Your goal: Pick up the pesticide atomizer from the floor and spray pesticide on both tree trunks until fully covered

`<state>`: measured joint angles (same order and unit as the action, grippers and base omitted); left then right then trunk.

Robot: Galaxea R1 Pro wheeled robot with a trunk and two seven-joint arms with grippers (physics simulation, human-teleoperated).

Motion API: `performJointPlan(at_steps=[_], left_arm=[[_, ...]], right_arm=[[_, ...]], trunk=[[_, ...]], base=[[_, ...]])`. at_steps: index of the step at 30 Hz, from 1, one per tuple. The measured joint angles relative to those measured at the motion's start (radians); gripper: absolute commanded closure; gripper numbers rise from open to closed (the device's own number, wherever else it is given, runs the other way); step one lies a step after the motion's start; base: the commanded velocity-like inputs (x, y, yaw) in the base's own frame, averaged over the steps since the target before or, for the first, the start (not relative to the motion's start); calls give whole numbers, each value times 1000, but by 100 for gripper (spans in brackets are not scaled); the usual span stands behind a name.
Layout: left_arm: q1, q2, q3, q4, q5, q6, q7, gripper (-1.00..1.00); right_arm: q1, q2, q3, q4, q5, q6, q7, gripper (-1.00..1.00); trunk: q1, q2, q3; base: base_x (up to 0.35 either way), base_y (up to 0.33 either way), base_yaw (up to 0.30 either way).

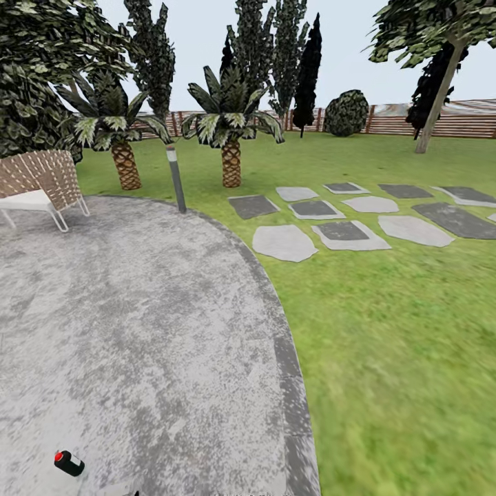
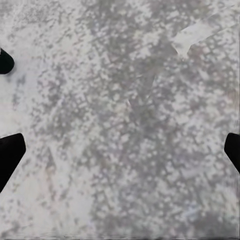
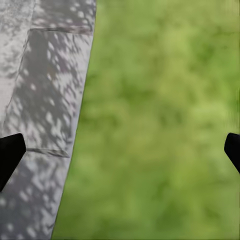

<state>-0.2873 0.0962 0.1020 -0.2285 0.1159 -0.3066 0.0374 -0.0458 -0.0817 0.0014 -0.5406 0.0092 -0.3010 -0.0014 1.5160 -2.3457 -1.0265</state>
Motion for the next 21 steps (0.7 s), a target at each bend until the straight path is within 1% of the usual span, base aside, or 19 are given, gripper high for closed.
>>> performJointPlan(at_steps=[3, 12, 16, 21], left_arm=[[0, 0, 0, 0, 0, 0, 0, -100], [0, 0, 0, -1, 0, 0, 0, -100], [0, 0, 0, -1, 0, 0, 0, -100], [0, 0, 0, -1, 0, 0, 0, -100]], right_arm=[[0, 0, 0, 0, 0, 0, 0, -100], [0, 1, 0, -1, 0, 0, 0, -100], [0, 1, 0, -1, 0, 0, 0, -100], [0, 1, 0, -1, 0, 0, 0, -100]], trunk=[[0, 0, -3], [0, 0, -14], [0, 0, -19], [0, 0, -25]], base=[[-187, 0, 224], [-292, 0, 215], [-128, 0, 213], [-29, 0, 213]])
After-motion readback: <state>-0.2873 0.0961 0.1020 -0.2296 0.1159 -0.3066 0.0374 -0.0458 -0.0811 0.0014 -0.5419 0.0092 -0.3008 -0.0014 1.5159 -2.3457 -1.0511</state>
